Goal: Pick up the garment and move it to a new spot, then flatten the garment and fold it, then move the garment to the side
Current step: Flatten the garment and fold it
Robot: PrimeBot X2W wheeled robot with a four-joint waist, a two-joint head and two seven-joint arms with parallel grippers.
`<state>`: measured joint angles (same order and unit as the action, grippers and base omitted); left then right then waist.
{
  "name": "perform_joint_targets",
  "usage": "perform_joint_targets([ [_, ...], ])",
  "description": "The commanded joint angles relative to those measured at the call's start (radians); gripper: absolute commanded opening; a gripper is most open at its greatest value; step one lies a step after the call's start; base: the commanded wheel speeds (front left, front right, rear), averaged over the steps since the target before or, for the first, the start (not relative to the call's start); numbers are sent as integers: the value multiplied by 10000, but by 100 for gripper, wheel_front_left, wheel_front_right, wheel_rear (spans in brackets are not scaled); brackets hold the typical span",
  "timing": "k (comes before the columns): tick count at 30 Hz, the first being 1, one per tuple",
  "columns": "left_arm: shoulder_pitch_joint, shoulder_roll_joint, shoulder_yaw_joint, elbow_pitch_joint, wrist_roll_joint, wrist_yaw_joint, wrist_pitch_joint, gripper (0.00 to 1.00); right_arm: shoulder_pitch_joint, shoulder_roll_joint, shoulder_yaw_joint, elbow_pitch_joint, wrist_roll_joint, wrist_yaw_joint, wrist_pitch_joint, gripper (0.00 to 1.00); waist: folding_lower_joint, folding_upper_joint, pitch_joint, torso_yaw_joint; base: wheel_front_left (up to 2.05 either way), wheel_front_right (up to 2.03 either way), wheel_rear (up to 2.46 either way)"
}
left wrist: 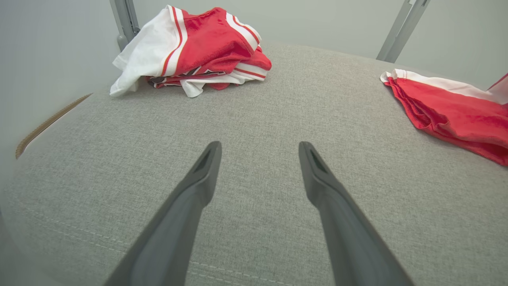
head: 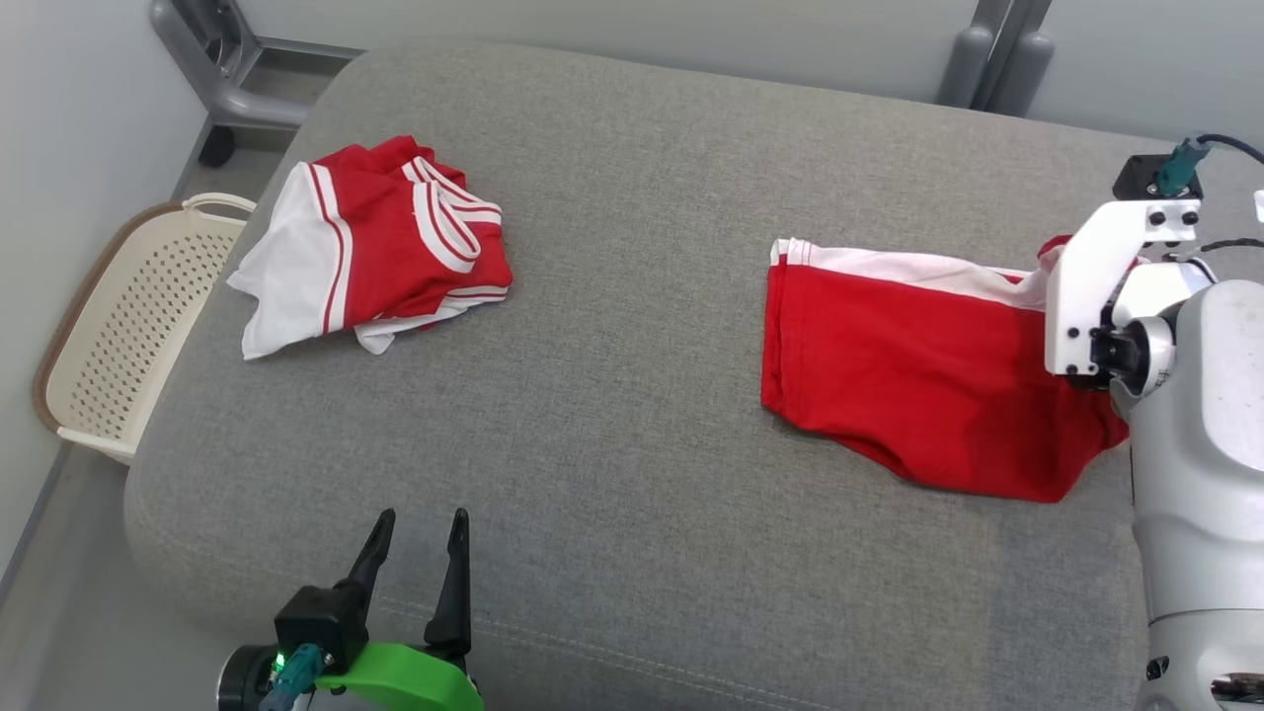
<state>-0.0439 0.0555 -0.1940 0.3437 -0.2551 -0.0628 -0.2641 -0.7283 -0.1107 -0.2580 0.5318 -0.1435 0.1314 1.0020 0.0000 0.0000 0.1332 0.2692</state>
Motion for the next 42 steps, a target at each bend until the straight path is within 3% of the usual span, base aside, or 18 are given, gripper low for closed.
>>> perform_joint_targets([
  [1, 152, 19, -4, 22, -30, -39, -8, 100, -61, 17, 69, 40, 60, -15, 19, 0, 0, 0, -176, 169, 0, 0, 0],
  [12, 352, -4, -276, 45, -98, -5, -8, 100, -826, 533, 211, 1360, -104, -15, -492, 0, 0, 0, -204, 1084, 0, 0, 0],
  [22, 376, -30, -732, 143, -269, 27, -8, 100, -1513, 578, 391, 3091, 189, -13, -1301, 0, 0, 0, -61, 1894, 0, 0, 0],
  [30, 295, -46, -970, 96, -416, 143, -8, 100, -1820, 585, 57, 3891, -348, -13, -1774, 1, 0, 0, 203, 2212, 0, 0, 0],
  [31, 275, -47, -988, 74, -431, 141, -8, 100, -1904, 590, 149, 3981, -303, -13, -1842, 69, 0, 0, 252, 2217, 0, 0, 0],
  [32, 251, -48, -1001, 63, -453, 166, -8, 100, -1940, 592, 208, 4077, -243, -13, -1935, 100, 0, 0, 278, 2214, 0, 0, 0],
  [42, 150, -47, -873, 54, -550, 297, -8, 100, -2622, 583, 1055, 4554, 1145, -13, -3072, 100, 0, 0, 106, 1757, 0, 0, 0],
])
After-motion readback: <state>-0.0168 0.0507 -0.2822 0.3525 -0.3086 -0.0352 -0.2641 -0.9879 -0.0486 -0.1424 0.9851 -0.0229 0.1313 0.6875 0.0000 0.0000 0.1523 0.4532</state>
